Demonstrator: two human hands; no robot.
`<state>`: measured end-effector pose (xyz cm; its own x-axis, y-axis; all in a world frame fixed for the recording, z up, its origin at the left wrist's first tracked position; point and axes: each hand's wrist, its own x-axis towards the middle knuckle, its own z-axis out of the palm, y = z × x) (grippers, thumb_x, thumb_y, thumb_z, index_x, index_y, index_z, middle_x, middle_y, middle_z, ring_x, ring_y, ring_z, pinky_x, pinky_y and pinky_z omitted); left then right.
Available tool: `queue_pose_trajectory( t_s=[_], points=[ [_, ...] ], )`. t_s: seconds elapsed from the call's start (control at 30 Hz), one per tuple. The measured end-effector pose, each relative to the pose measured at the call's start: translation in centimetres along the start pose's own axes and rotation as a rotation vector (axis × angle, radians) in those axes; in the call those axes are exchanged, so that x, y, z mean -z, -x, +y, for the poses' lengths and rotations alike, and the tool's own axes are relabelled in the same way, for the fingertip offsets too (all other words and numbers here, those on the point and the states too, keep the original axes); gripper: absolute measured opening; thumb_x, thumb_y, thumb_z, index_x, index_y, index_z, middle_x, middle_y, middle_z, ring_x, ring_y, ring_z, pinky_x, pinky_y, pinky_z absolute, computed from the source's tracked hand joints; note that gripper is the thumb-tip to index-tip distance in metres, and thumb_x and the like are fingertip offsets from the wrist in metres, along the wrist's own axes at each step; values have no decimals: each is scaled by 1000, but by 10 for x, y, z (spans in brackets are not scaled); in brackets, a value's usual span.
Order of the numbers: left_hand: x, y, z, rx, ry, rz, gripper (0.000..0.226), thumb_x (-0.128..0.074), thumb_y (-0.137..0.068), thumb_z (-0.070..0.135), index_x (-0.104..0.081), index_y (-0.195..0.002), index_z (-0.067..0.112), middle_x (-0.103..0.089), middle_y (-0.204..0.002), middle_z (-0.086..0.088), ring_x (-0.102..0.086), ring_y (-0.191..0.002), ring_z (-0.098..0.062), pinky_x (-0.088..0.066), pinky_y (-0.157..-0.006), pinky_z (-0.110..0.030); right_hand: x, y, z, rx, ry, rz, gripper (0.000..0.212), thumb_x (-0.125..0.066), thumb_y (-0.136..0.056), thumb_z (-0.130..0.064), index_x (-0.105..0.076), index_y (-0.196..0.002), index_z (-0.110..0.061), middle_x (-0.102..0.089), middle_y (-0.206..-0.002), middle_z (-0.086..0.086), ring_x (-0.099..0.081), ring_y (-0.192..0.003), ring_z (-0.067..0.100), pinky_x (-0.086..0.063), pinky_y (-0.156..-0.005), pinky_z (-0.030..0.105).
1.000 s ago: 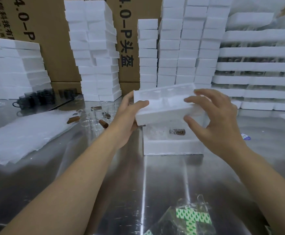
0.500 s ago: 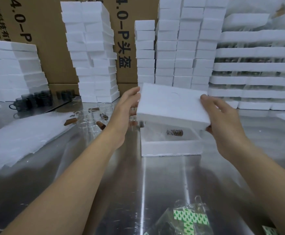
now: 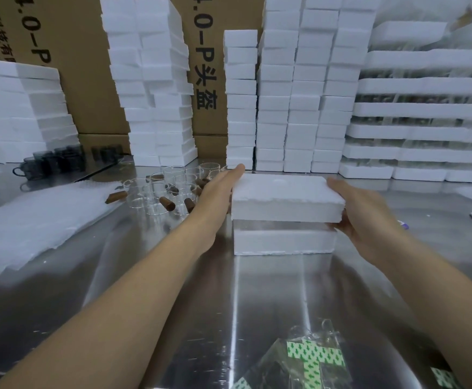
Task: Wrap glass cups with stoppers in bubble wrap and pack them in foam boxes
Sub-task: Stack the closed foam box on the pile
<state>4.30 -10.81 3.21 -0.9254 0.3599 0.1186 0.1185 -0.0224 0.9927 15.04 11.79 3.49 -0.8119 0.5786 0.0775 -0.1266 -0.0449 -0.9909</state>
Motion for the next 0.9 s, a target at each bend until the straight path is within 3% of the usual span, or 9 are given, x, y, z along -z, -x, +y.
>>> queue_pose_trajectory(
  t_s=[0.1, 0.17, 0.23, 0.3, 0.37, 0.43, 0.53, 0.73, 0.9],
  points=[
    [-1, -2, -7, 67, 36, -103, 58, -70, -70, 74, -78, -118, 43, -74, -133, 13, -60, -137, -20, -34, -126, -50, -1, -2, 1, 18, -1, 8, 26, -73, -95, -38, -74, -101, -12, -74, -69, -4, -68, -57, 9, -58, -58, 28],
    [-1, -4, -11, 72, 39, -104, 32, -70, -71, 69, -83, -92, 47, -80, -111, 17, -66, -127, -20, -35, -126, -51, -1, -3, 1, 20, 7, 16, 26, -74, -95, -37, -74, -102, -12, -75, -69, -5, -69, -58, 8, -61, -63, 30],
    [-2, -7, -13, 82, 41, -69, 21, -70, -70, 66, -80, -72, 47, -79, -89, 20, -68, -113, -20, -37, -126, -50, 1, -5, 2, 20, 27, 26, 27, -75, -94, -41, -75, -102, -14, -79, -78, -4, -73, -65, 9, -64, -77, 34],
    [-3, -8, -13, 95, 29, -49, 27, -73, -65, 66, -80, -76, 42, -79, -87, 15, -70, -107, -24, -41, -122, -46, 3, -8, 5, 19, 80, 42, 32, -75, -89, -48, -77, -102, -18, -81, -100, 2, -75, -86, 17, -61, -97, 41],
    [-3, -8, -14, 114, 12, -62, 44, -73, -62, 66, -78, -90, 32, -79, -96, 4, -70, -104, -28, -45, -111, -41, 5, -10, 7, -2, 130, 54, 38, -76, -84, -54, -77, -100, -20, -77, -114, 4, -71, -103, 23, -55, -105, 45],
    [-2, -8, -13, 111, 4, -88, 45, -70, -69, 63, -72, -95, 27, -74, -95, -2, -64, -97, -25, -45, -98, -41, 5, -11, 8, -35, 141, 48, 36, -77, -82, -54, -77, -98, -22, -79, -104, -1, -71, -96, 19, -57, -102, 42],
    [-1, -9, -10, 109, -2, -64, 47, -70, -69, 60, -67, -101, 26, -68, -97, -4, -59, -97, -24, -44, -95, -42, 5, -12, 9, -65, 121, 18, 33, -79, -81, -51, -78, -97, -23, -80, -85, -10, -72, -86, 16, -58, -92, 36],
    [3, -5, -13, 72, -12, -117, 57, -70, -59, 67, -63, -101, 29, -66, -95, -1, -58, -92, -24, -39, -88, -43, 5, -7, 8, -84, 77, -64, 37, -81, -78, -52, -79, -103, -25, -75, -80, -9, -71, -76, 16, -55, -76, 33],
    [3, -7, -15, -18, 17, -128, 30, -72, -65, 62, -61, -76, 37, -61, -77, 9, -54, -76, -19, -32, -70, -40, 7, -8, 9, -67, 38, -88, 38, -81, -78, -50, -78, -108, -27, -74, -92, -7, -69, -86, 18, -56, -79, 37]
  ],
)
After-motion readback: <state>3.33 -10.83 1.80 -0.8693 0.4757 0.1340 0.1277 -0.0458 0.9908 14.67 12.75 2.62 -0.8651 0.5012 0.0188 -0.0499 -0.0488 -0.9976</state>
